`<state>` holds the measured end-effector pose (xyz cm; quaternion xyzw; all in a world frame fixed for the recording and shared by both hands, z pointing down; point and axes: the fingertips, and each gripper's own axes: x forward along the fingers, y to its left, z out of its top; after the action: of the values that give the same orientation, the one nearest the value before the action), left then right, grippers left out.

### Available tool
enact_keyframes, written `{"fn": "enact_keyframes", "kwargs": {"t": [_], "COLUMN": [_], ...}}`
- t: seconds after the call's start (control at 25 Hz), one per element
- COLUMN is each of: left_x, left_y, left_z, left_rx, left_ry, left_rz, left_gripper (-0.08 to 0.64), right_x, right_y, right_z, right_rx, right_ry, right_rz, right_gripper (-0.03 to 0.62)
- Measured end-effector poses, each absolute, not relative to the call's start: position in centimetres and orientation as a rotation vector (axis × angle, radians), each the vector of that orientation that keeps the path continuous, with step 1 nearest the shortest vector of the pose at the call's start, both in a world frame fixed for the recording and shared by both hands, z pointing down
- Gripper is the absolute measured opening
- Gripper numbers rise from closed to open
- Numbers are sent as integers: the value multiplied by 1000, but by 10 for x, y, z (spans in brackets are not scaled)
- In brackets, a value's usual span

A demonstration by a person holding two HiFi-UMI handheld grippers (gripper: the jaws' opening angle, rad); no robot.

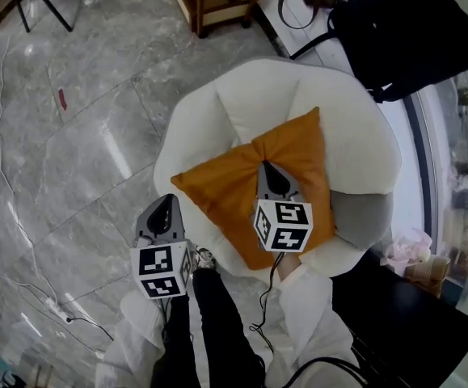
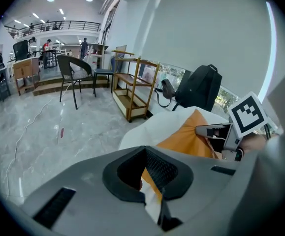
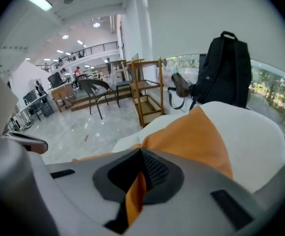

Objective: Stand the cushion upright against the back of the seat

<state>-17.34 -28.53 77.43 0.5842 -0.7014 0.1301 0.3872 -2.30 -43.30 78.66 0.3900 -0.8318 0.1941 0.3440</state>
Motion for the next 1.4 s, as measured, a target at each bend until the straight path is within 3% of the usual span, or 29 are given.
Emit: {"fn": "enact_keyframes", "kwargs": {"t": [0.76, 1.2, 1.4], "left_x": [-128, -95, -80], "left_y": [-300, -323, -331], "left_z": [634, 585, 590], "left_rx": [1877, 2014, 1993], "left_ry": [-1754, -1763, -1760], "left_rz": [343, 318, 298], "left_gripper": [-5, -5, -5], "right_x": [112, 116, 121], "right_y": [-420, -425, -444], "right_z": [596, 533, 551], "right_rx": [1858, 2097, 2100], "right_ry": [-2155, -2231, -2199], "right_rz": [452, 568, 641], "right_gripper": [63, 63, 63]}}
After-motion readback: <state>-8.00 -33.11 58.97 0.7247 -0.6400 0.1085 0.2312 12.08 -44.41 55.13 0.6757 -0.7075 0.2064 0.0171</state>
